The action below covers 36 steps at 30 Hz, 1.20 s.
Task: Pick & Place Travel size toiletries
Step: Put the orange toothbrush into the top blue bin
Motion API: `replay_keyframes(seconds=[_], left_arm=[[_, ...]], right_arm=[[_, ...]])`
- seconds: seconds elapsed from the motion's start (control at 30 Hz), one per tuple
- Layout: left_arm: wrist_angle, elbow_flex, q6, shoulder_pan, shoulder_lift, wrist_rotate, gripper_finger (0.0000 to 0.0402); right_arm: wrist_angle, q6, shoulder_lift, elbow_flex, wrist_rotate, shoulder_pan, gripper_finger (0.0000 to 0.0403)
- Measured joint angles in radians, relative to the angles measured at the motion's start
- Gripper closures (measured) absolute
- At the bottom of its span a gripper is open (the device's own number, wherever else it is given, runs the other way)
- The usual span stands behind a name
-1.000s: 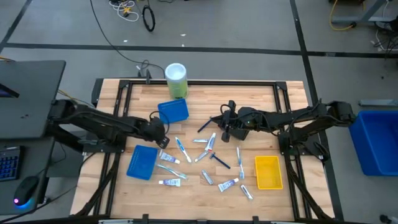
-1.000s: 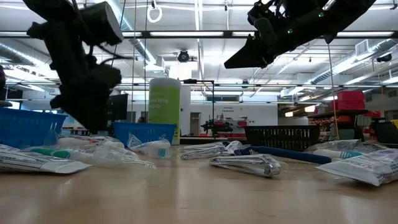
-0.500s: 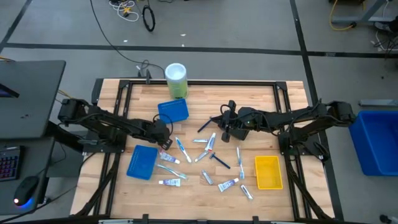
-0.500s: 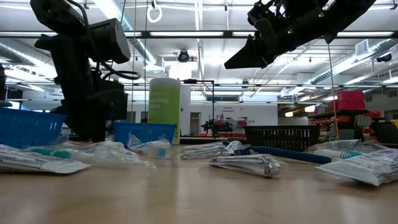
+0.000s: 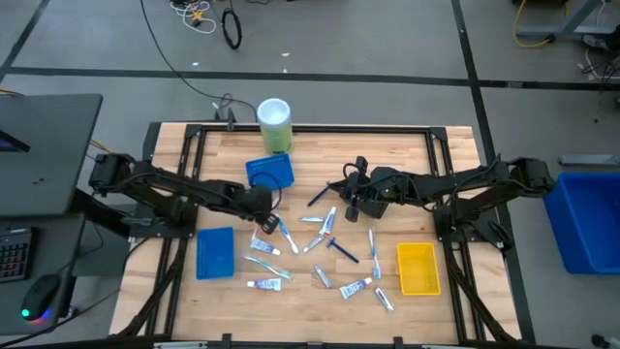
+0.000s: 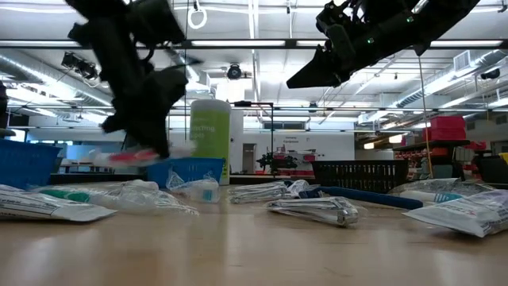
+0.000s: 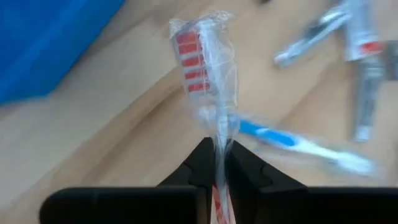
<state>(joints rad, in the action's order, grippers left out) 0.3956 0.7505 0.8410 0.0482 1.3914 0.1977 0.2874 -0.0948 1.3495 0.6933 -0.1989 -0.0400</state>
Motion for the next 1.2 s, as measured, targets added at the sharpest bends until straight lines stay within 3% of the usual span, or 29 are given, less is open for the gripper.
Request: replay_keyframes(seconds=[0.27,0.47,0.73,1.03,1.2], left_arm=[[0.109,0.225,-0.426,-0.061,-0.002,0.229,0.0372],[0.112,0.266,-0.63,-0.192,-0.002,0.19,0.0364],[0.083,0.255,-0.767,-0.342,0.07,0.142,0.0368],[-0.007,0.235,-0.758,-0.372,0.231,0.206,0.0365],[-0.025,0.235,-0.752,-0.372,0.249,0.195,0.0346]], right_arm=[[-0.013,0.0,0.0,0.0,0.0,0.0,0.0368],[-0.014,0.0,0.0,0.0,0.0,0.0,0.0368],[-0.014,0.0,0.0,0.0,0.0,0.0,0.0368],[-0.021,-0.004,0.0,-0.001,0.0,0.0,0.0368],[-0.022,-0.011,0.0,-0.001,0.0,0.0,0.0368]])
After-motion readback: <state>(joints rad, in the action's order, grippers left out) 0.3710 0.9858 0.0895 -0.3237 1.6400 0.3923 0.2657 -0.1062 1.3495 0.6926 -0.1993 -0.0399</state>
